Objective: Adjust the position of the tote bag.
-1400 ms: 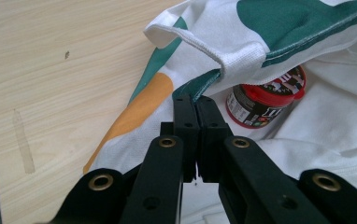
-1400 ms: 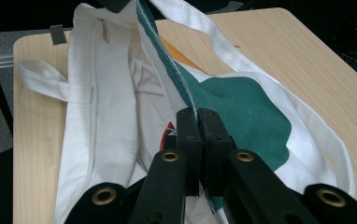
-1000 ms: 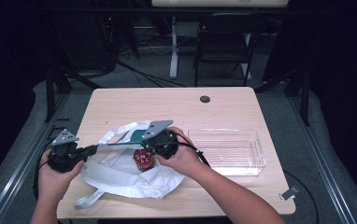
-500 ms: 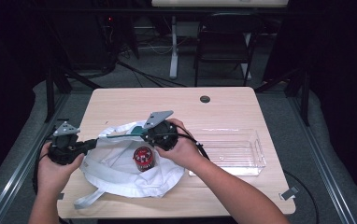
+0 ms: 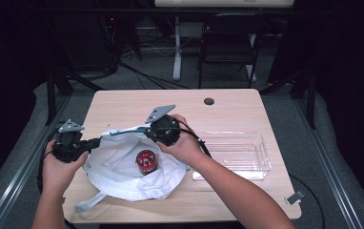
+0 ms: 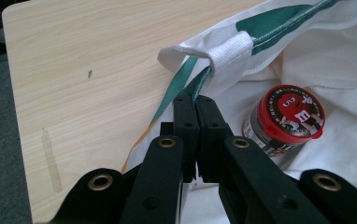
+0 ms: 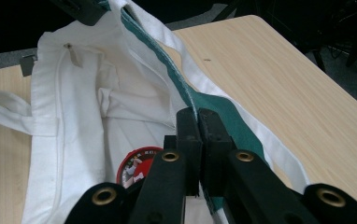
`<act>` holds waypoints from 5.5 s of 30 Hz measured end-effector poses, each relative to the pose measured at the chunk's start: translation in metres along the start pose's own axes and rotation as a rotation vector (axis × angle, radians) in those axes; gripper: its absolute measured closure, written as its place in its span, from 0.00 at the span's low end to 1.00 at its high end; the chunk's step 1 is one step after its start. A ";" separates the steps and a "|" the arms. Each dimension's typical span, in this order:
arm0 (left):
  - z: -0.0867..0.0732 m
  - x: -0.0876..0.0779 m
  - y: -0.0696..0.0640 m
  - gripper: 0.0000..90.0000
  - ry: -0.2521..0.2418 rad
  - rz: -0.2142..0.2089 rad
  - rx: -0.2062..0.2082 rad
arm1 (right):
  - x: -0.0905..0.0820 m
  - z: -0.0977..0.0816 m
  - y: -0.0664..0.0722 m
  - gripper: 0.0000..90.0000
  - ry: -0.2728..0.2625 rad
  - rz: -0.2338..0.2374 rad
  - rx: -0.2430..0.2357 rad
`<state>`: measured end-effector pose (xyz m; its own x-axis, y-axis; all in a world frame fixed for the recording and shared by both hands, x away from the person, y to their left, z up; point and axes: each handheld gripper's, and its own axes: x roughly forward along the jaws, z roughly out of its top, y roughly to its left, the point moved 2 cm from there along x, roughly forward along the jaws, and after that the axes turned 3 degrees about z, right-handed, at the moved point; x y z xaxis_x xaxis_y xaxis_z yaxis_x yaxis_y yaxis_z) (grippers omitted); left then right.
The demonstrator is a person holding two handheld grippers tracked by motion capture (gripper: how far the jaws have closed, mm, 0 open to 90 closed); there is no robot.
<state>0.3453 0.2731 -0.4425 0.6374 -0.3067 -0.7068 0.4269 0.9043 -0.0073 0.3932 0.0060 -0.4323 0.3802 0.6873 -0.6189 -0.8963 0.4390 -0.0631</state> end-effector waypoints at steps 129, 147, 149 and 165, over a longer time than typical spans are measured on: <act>-0.012 0.036 0.002 0.99 0.003 -0.029 -0.008 | 0.038 0.010 -0.045 0.80 0.051 -0.096 0.120; -0.012 0.036 0.003 0.99 0.001 -0.024 -0.003 | -0.015 -0.001 -0.033 0.65 -0.051 -0.126 0.119; -0.012 0.036 0.002 0.99 -0.002 -0.025 -0.004 | -0.024 -0.006 -0.030 0.65 -0.057 -0.124 0.122; -0.012 0.035 0.002 0.99 0.002 -0.017 0.003 | -0.044 -0.044 -0.005 0.68 -0.053 -0.136 0.117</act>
<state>0.3607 0.2676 -0.4763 0.6289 -0.3218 -0.7077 0.4398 0.8979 -0.0175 0.3708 -0.0524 -0.4391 0.5105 0.6449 -0.5688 -0.8040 0.5925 -0.0499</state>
